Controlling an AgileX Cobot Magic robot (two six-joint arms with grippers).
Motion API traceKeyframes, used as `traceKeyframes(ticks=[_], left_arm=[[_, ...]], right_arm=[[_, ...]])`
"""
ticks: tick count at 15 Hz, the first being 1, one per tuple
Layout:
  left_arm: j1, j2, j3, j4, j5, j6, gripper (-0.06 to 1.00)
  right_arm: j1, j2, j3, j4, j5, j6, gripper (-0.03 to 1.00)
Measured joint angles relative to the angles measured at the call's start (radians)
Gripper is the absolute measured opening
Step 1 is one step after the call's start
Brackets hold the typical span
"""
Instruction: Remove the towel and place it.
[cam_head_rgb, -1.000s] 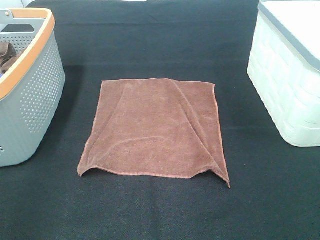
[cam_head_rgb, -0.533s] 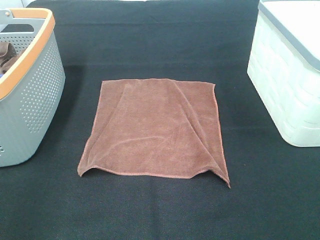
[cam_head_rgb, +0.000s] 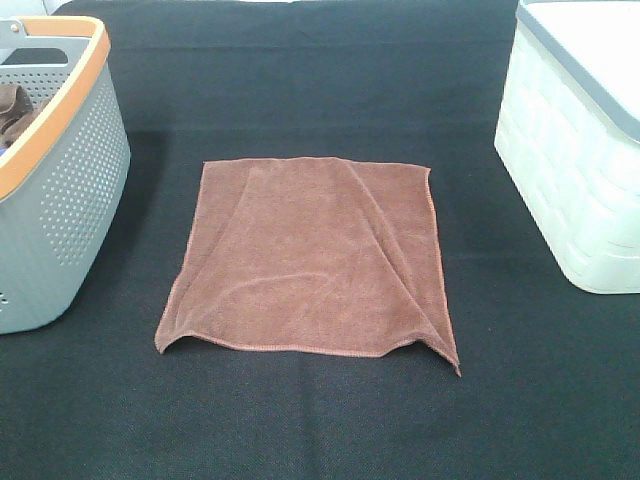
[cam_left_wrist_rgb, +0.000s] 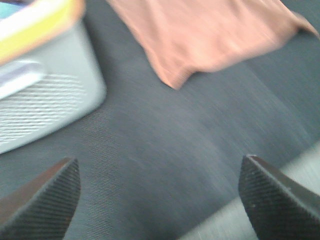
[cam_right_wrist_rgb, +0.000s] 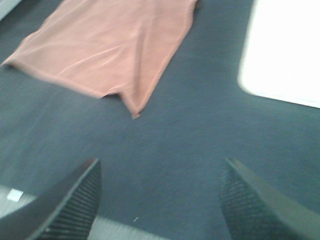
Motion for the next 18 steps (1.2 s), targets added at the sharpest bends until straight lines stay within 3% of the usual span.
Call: traceKeyframes(ticks=[3, 5, 11, 14, 18], left_arm=[[0.147, -0.145, 0.000, 0.000, 0.000, 0.000, 0.82], [0.195, -0.163, 0.000, 0.000, 0.000, 0.001, 0.82], [0.203, -0.163, 0.000, 0.000, 0.000, 0.001, 0.82], [0.265, -0.163, 0.000, -0.001, 0.000, 0.001, 0.82], [0.272, -0.163, 0.000, -0.002, 0.000, 0.001, 0.82]], right_arm=[[-0.189, -0.063, 0.000, -0.001, -0.001, 0.000, 0.64], [-0.255, -0.096, 0.000, -0.001, -0.001, 0.000, 0.64], [-0.255, -0.101, 0.000, 0.001, -0.001, 0.000, 0.64], [-0.255, -0.101, 0.000, 0.001, -0.001, 0.000, 0.64], [-0.230, -0.101, 0.000, 0.001, -0.001, 0.000, 0.64]])
